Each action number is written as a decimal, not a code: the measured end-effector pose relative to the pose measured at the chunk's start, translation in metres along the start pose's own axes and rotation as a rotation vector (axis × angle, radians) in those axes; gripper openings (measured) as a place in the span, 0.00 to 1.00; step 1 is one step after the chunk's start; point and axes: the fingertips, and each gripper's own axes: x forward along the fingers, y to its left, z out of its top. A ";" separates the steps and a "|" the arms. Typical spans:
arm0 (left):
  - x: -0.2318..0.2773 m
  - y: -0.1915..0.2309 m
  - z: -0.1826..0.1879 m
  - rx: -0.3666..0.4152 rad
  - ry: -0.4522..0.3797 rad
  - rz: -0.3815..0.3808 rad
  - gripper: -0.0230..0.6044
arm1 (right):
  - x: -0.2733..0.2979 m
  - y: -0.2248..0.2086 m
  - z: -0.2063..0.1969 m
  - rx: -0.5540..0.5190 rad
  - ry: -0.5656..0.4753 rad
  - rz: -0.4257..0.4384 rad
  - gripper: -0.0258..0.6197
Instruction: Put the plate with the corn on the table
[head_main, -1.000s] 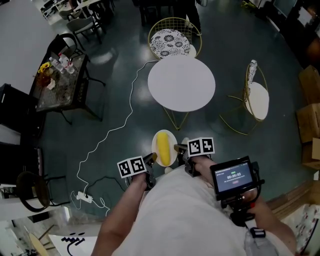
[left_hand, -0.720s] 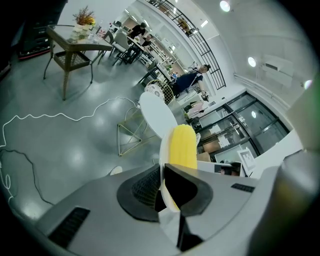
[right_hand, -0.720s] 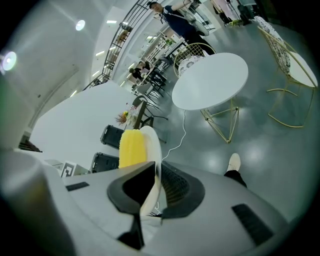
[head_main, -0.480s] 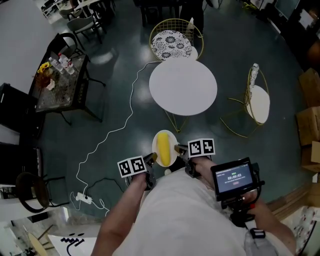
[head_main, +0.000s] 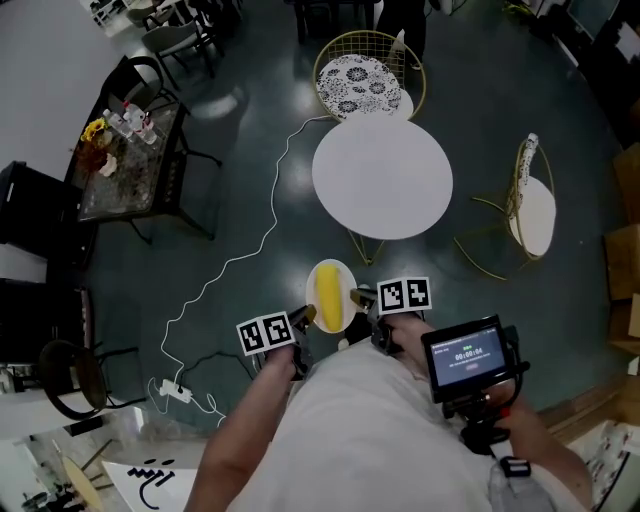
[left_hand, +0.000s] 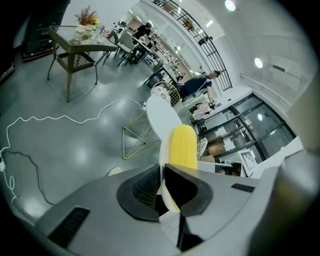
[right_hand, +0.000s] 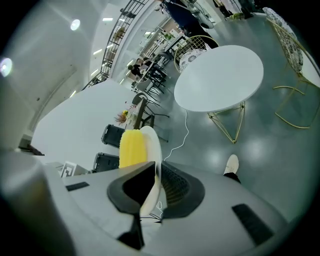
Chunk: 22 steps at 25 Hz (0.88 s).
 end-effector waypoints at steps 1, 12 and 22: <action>0.002 0.001 0.004 -0.003 0.001 0.003 0.09 | 0.003 -0.001 0.004 0.001 0.003 0.001 0.11; 0.032 0.007 0.052 -0.007 0.022 0.016 0.09 | 0.027 -0.010 0.055 0.024 0.017 0.000 0.11; 0.076 -0.013 0.094 0.039 0.073 0.012 0.09 | 0.024 -0.034 0.105 0.069 -0.012 -0.014 0.11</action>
